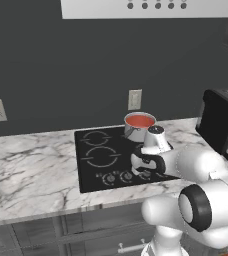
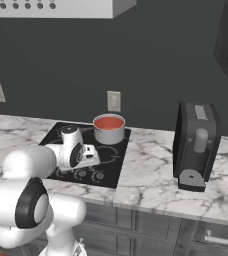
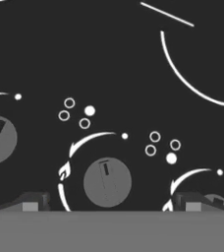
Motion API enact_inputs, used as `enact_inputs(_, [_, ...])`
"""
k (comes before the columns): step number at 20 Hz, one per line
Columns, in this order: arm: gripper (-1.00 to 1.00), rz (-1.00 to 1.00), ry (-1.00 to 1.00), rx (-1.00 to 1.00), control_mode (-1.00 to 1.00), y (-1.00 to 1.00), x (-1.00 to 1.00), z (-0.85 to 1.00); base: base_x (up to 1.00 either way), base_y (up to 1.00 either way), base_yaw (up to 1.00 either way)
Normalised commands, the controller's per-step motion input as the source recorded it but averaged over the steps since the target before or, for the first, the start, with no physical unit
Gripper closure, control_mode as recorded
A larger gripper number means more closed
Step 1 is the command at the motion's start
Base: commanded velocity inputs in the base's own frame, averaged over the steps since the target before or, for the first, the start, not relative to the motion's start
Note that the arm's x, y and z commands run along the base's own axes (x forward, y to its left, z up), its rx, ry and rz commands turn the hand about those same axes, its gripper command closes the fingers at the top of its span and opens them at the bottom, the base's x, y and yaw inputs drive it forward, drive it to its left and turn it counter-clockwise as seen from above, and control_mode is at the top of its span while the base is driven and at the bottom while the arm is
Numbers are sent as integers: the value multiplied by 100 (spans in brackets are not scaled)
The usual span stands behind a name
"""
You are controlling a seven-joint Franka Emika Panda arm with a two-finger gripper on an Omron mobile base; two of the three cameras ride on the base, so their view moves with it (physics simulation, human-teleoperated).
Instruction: Wait until the marinara sauce is simmered to a deep red color and then turn off the stove.
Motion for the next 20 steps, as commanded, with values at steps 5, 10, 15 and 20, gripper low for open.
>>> enact_inputs(5, [-100,0,0,0,-100,-16,0,-22,0,0,0])
enact_inputs(10, [-100,0,2,0,-100,0,0,0,0,0,0])
enact_inputs(15, [-100,0,3,0,-100,11,0,-7,0,0,0])
enact_inputs(20, [-100,0,6,0,-100,9,0,-14,0,0,0])
